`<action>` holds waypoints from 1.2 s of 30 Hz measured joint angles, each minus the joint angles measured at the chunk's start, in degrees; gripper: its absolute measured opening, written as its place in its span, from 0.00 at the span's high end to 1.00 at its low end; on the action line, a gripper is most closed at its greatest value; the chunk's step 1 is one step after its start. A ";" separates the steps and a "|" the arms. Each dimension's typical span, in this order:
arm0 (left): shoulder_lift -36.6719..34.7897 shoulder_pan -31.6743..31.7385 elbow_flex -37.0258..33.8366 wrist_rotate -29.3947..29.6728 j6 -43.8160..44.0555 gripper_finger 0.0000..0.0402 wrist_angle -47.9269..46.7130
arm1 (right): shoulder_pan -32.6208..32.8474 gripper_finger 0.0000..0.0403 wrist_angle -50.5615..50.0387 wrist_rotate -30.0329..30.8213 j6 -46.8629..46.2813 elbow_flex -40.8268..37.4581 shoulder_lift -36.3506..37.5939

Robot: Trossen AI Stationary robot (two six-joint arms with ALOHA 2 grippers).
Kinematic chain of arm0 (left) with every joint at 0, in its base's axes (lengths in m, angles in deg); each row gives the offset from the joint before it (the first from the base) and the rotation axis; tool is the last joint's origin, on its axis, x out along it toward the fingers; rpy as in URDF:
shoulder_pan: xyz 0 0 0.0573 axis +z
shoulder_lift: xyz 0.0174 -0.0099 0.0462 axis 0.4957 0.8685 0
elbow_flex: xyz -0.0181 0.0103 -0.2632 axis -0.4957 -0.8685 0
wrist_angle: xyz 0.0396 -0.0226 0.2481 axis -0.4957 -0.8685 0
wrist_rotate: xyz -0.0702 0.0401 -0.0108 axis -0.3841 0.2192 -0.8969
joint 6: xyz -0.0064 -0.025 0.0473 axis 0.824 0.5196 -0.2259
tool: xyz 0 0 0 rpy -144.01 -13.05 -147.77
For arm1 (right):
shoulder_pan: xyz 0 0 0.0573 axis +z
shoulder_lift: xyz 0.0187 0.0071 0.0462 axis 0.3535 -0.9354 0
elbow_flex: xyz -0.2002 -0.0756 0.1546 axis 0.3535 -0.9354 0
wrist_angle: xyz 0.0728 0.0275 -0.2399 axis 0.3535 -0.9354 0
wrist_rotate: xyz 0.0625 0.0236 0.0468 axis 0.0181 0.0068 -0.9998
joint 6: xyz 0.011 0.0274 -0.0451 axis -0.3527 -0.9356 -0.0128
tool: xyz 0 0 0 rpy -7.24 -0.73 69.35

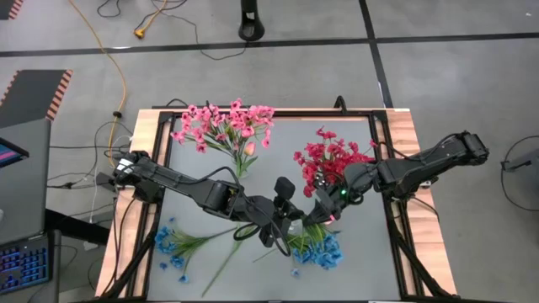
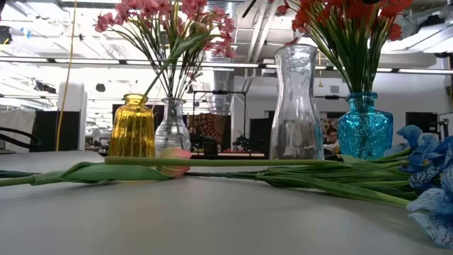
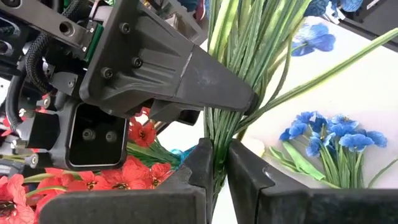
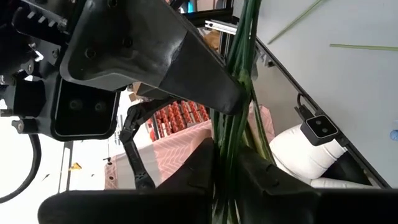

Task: Sort flowers into vase by color
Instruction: Put the right blue flowers into the bottom transparent vase

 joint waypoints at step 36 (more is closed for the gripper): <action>-2.39 -0.48 0.07 -14.85 21.81 0.98 6.23 | 8.10 0.56 -14.44 17.41 50.54 0.07 16.17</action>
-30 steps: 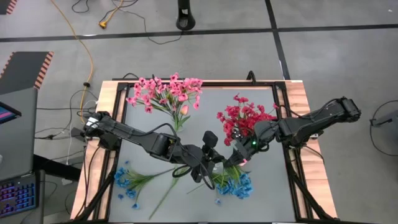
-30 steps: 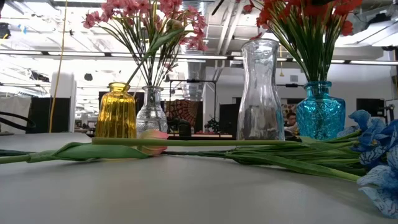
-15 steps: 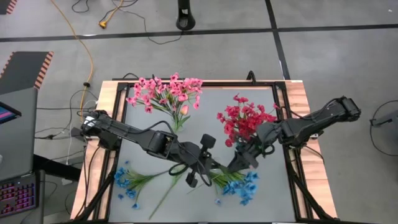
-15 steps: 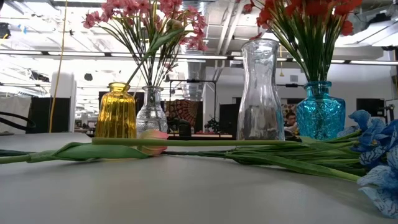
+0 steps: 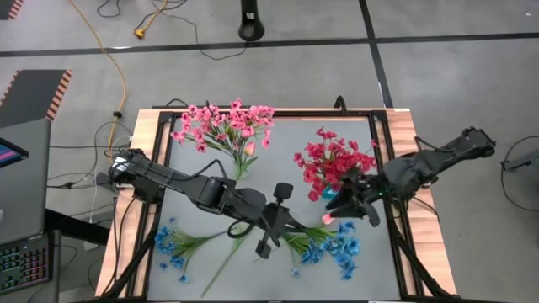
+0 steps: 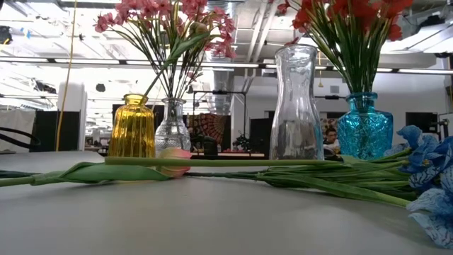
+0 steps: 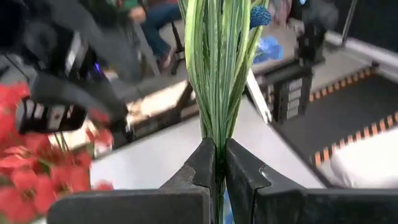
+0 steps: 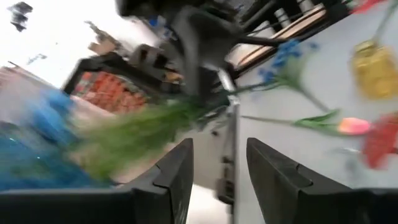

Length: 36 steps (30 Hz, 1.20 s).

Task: Sort flowers into vase by color
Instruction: Put the right blue flowers into the bottom transparent vase

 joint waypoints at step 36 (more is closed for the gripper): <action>2.41 0.60 -31.19 13.16 6.28 0.98 63.95 | 9.43 0.56 -0.12 7.86 25.74 -0.04 10.75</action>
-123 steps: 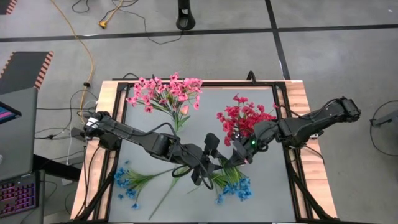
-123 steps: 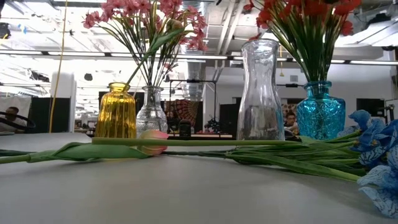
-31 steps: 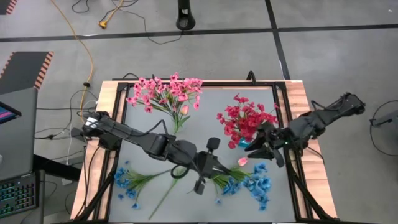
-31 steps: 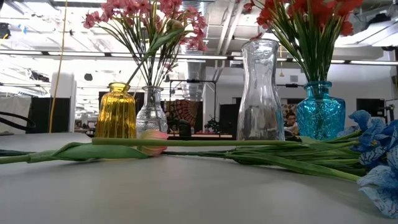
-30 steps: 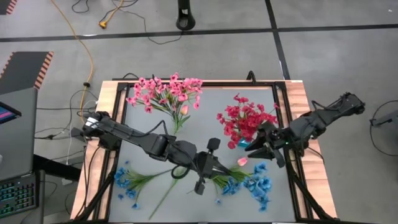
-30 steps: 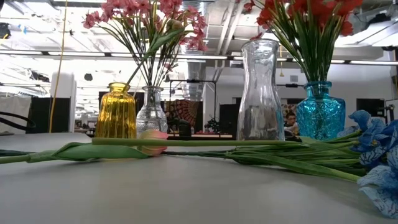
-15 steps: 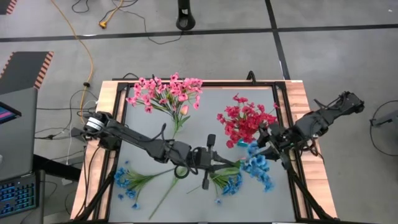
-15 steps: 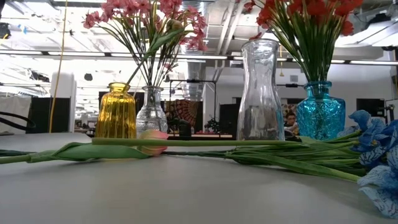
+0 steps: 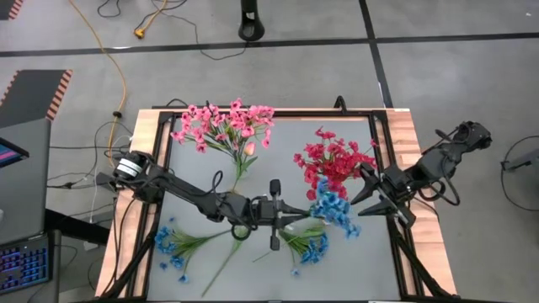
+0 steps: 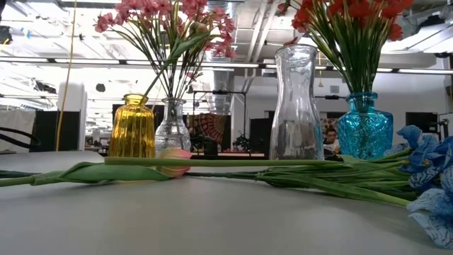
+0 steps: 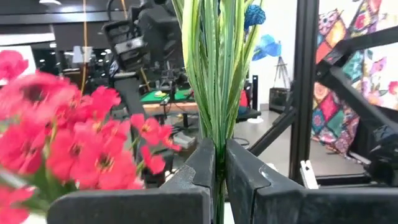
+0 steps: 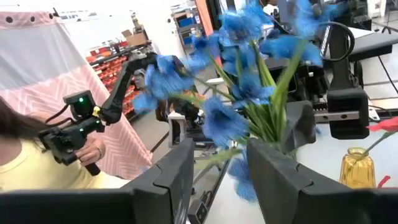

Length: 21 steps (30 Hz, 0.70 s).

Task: Sort flowers into vase by color
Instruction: Put the right blue flowers into the bottom transparent vase

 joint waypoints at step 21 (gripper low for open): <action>7.64 2.05 -2.26 1.85 3.95 0.98 10.18 | -0.26 0.56 0.30 0.04 -0.22 -0.04 -8.62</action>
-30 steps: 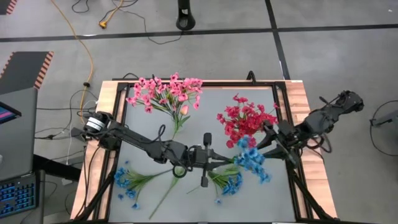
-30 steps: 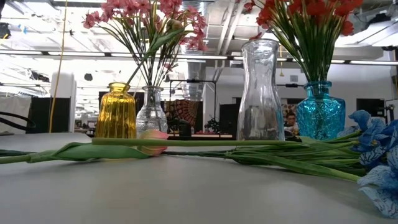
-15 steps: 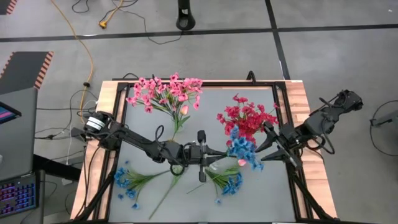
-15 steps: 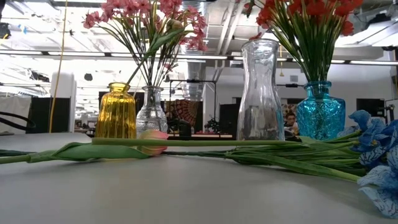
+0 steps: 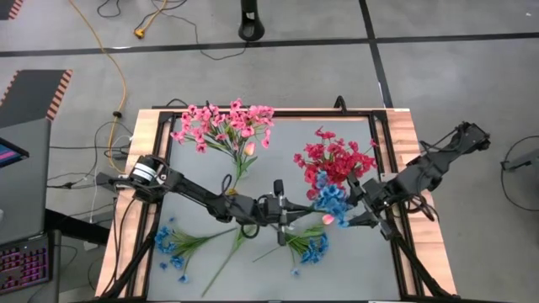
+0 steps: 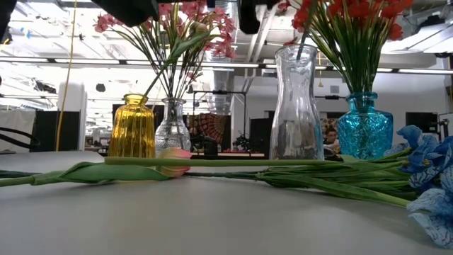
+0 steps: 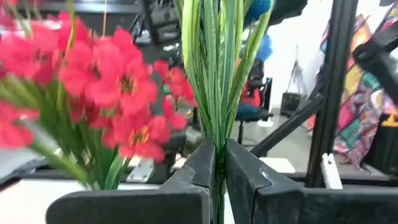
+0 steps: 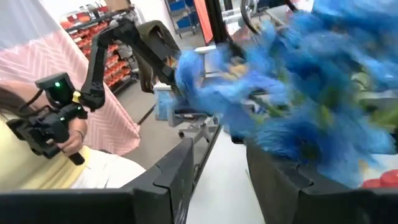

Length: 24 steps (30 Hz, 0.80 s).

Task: Sort flowers into vase by color
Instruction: Put the right blue flowers into the bottom transparent vase

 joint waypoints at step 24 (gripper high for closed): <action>-1.61 -0.14 0.03 0.46 1.35 0.74 -8.84 | 0.00 0.56 0.19 0.00 -0.17 0.01 -0.37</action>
